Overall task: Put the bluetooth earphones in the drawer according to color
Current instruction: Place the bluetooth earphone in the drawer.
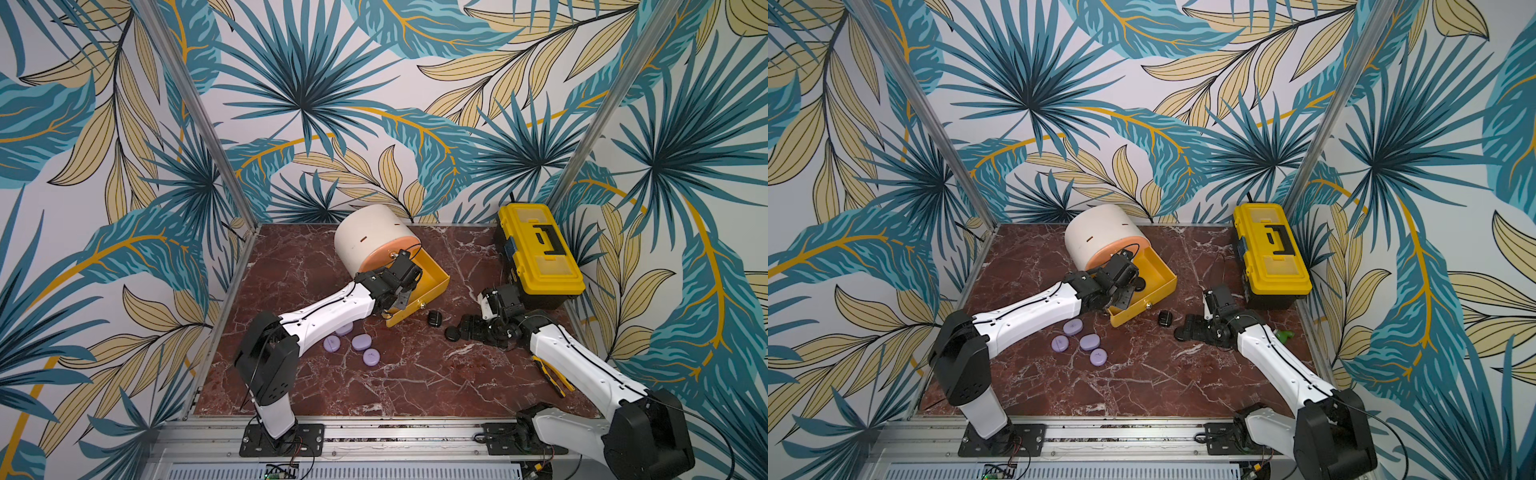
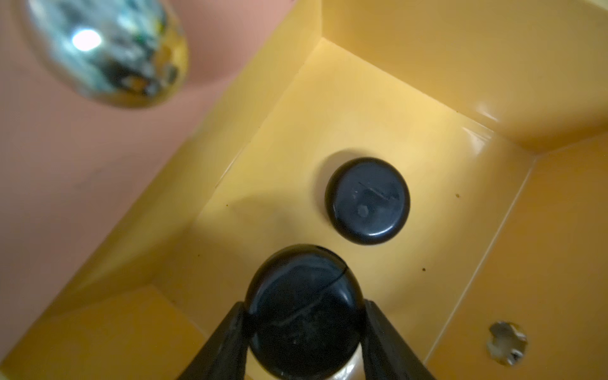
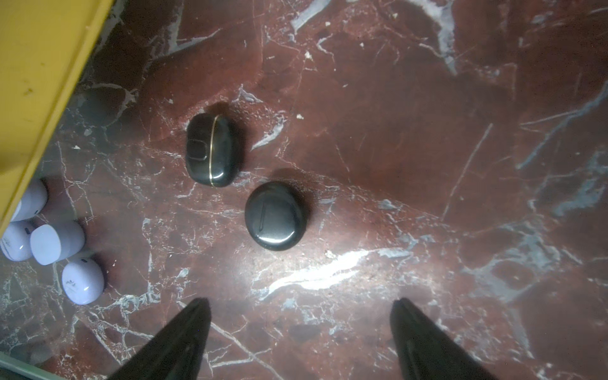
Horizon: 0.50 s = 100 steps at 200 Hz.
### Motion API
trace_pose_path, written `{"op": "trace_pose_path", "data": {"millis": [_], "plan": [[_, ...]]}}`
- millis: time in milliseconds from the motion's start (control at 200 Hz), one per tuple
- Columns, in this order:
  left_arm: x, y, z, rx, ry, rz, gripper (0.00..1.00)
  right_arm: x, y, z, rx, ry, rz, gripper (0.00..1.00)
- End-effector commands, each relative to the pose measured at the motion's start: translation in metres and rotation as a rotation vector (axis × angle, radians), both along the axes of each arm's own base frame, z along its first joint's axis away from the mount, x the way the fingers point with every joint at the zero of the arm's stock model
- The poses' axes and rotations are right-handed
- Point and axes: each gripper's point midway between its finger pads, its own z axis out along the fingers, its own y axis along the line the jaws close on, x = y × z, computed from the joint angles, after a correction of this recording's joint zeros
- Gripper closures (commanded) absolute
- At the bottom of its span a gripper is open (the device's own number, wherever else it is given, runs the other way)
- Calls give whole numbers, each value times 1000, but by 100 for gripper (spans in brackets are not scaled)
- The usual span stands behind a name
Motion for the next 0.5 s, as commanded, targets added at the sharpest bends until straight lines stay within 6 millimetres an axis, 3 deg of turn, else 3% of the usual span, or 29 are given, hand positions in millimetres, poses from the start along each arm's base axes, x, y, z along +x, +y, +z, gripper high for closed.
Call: {"op": "trace_pose_path", "data": {"millis": [0, 260, 496], "plan": [[0, 2, -5, 5, 23, 1, 43, 0, 8, -6, 11, 4, 22, 10], [2, -1, 6, 0, 22, -3, 27, 4, 15, -15, -14, 10, 45, 11], [-2, -8, 43, -84, -1, -24, 20, 8, 19, -21, -39, 7, 59, 14]]}}
